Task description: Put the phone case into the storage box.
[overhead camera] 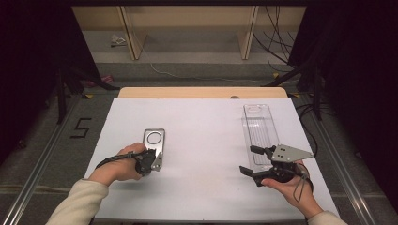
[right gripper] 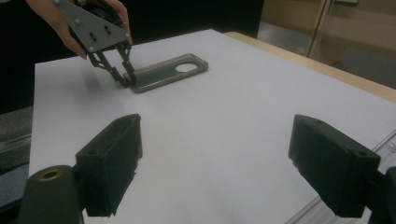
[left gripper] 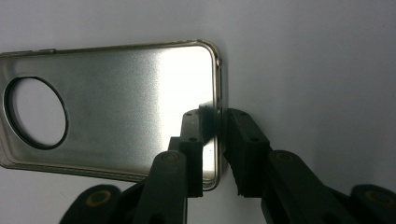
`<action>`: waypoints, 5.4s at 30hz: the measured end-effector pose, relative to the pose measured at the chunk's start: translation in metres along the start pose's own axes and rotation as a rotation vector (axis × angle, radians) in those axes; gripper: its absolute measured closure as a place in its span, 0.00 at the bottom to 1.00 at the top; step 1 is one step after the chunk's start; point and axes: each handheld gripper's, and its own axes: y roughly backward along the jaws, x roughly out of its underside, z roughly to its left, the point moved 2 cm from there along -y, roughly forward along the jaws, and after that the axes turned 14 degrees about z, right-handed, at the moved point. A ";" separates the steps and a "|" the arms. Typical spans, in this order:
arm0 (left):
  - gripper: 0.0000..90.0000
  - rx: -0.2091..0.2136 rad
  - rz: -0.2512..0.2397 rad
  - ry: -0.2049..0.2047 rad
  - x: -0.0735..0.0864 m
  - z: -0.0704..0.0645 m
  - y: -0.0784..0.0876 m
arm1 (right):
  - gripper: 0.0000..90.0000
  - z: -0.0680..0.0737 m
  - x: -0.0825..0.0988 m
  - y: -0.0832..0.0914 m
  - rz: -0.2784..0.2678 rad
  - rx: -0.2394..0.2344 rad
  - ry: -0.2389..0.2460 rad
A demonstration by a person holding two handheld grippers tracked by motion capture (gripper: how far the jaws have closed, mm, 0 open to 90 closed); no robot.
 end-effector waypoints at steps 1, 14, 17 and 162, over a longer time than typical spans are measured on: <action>0.85 0.001 0.000 -0.002 0.000 0.000 0.000 | 0.20 0.000 0.000 0.000 0.000 0.000 -0.001; 0.89 0.017 0.002 -0.010 -0.001 0.001 0.000 | 0.20 0.000 0.000 0.000 0.003 -0.002 0.001; 0.90 0.019 -0.001 -0.014 -0.001 0.000 -0.001 | 0.20 0.000 0.000 0.000 0.004 -0.002 0.001; 0.99 -0.253 -0.220 -0.150 -0.085 -0.053 0.082 | 0.33 0.004 -0.072 -0.114 0.050 -0.111 -0.143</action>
